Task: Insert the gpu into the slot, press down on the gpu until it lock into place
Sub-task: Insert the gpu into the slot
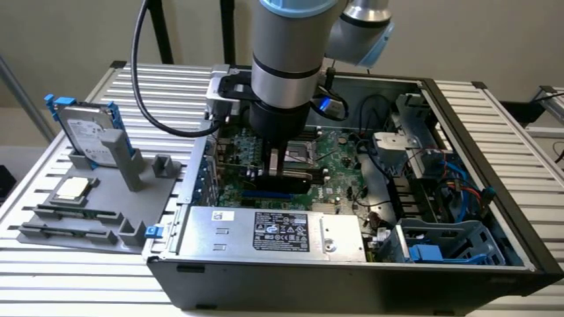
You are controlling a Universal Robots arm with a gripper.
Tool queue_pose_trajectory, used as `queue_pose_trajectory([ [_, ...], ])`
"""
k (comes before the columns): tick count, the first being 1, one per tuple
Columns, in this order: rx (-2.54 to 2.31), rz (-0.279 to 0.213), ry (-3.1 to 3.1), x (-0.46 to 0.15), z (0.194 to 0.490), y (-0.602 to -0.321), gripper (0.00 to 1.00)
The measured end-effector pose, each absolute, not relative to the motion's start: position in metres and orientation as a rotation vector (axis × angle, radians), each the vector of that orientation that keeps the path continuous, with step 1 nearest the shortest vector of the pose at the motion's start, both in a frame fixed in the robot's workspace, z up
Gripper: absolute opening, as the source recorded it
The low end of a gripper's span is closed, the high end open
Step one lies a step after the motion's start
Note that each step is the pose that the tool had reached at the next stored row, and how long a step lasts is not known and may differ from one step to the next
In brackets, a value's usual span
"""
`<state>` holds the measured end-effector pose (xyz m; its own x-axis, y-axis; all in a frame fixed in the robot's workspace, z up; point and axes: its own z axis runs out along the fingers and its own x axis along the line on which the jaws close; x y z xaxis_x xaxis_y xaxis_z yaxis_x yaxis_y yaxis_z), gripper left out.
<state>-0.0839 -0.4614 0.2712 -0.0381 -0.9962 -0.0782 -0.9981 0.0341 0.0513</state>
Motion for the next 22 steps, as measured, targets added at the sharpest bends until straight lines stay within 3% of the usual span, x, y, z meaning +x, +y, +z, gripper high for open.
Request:
queue_pose_trajectory([
  [22,-2.17,0.143,2.239,-0.0839,0.2641,-0.459,0.26],
])
